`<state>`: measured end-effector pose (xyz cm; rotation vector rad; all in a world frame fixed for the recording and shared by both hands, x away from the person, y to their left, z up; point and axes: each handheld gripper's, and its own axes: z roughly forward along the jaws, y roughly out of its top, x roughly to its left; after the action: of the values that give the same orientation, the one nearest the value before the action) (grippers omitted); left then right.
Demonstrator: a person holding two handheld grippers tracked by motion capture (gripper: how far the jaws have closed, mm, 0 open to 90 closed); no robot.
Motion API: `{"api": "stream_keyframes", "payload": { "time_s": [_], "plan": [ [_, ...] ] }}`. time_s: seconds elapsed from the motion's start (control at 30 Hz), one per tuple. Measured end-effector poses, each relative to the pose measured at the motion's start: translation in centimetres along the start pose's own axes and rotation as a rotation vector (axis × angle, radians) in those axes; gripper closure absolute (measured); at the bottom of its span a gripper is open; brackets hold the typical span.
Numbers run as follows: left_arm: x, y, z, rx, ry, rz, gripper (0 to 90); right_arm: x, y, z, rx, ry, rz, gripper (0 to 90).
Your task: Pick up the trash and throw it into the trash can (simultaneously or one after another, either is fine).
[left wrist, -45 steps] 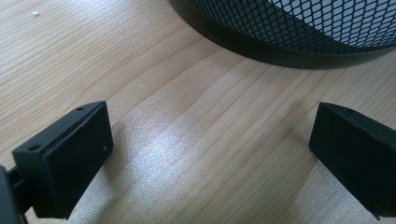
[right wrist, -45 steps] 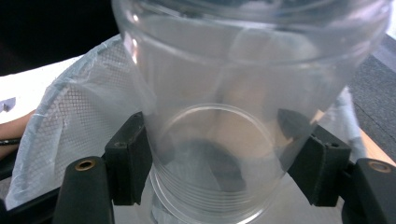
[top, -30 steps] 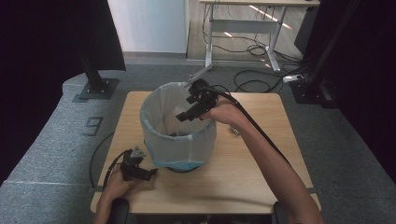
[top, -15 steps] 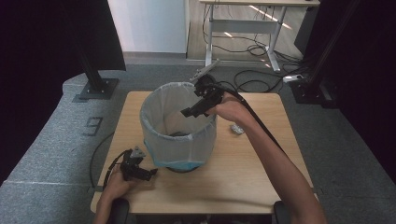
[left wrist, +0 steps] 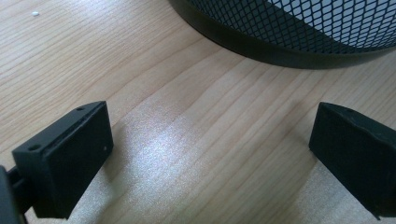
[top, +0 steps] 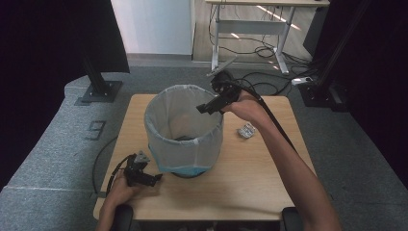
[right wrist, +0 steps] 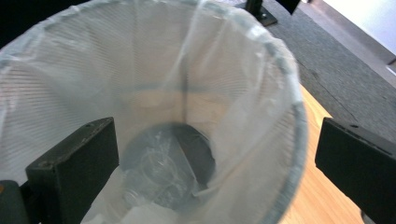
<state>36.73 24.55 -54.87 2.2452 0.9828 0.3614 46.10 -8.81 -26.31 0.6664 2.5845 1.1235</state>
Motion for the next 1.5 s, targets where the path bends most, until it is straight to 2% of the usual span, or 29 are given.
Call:
{"api": "stream_keyframes", "payload": {
  "time_s": [0.57,0.87,1.1,1.2,1.5],
  "plan": [
    [0.0,0.0,0.0,0.0,0.0,0.0,0.0,-3.3,-2.3,-2.3,-0.026,-0.111,0.09,0.0],
    [0.0,0.0,0.0,-0.003,0.0,-0.004,0.0,-5.1,-4.4,-3.5,-0.052,-0.17,0.132,0.0],
    [0.0,0.0,0.0,-0.005,0.0,-0.006,0.0,-6.2,-5.9,-3.6,-0.05,-0.203,0.15,0.0],
    [0.0,0.0,0.0,0.0,0.0,-0.001,0.0,-7.0,-7.2,-3.5,-0.048,-0.23,0.161,0.0],
    [0.0,0.0,0.0,-0.001,0.0,-0.001,0.0,-8.5,-10.0,-2.8,-0.043,-0.261,0.202,0.0]
  ]
}}
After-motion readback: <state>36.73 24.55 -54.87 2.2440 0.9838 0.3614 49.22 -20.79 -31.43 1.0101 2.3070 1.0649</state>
